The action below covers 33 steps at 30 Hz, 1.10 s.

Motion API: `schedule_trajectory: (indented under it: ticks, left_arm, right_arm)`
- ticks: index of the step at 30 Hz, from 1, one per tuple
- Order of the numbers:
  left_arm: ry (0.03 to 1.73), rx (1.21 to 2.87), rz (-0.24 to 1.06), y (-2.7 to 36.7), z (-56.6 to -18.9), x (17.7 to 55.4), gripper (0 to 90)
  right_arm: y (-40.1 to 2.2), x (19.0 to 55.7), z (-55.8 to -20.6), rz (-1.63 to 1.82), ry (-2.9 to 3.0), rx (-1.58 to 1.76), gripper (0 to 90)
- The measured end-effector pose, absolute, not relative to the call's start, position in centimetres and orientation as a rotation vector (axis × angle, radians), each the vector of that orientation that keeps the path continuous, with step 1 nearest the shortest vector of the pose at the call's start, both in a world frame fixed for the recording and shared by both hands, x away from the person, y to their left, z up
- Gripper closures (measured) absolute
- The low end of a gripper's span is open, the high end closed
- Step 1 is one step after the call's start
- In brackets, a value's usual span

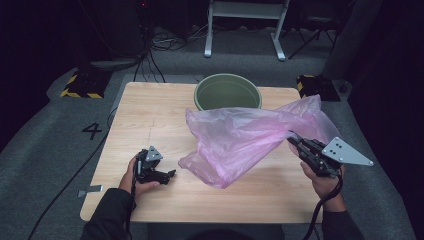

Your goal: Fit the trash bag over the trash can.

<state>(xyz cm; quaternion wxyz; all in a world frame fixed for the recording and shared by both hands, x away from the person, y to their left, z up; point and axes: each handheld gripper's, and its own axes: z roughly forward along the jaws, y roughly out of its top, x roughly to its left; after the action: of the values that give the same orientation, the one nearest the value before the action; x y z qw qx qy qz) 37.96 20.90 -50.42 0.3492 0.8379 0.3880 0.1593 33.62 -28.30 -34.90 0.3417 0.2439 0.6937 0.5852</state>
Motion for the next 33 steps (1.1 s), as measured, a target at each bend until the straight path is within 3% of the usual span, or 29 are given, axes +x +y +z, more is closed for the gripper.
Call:
schedule_trajectory:
  ticks: [22,25,33]
  left_arm:
    - [1.005,2.177,0.413,20.9,-50.4,37.9,11.4]
    - [1.003,2.169,0.406,20.8,-50.3,37.7,16.0]
    - [0.832,2.096,0.397,19.2,-47.3,36.0,16.9]
  right_arm:
    - [-29.0,38.3,-34.2,1.533,1.699,0.773,89.6]
    - [-29.0,38.6,-34.0,1.537,1.694,0.78,89.7]
    - [-28.7,38.6,-33.0,1.533,1.678,0.771,89.6]
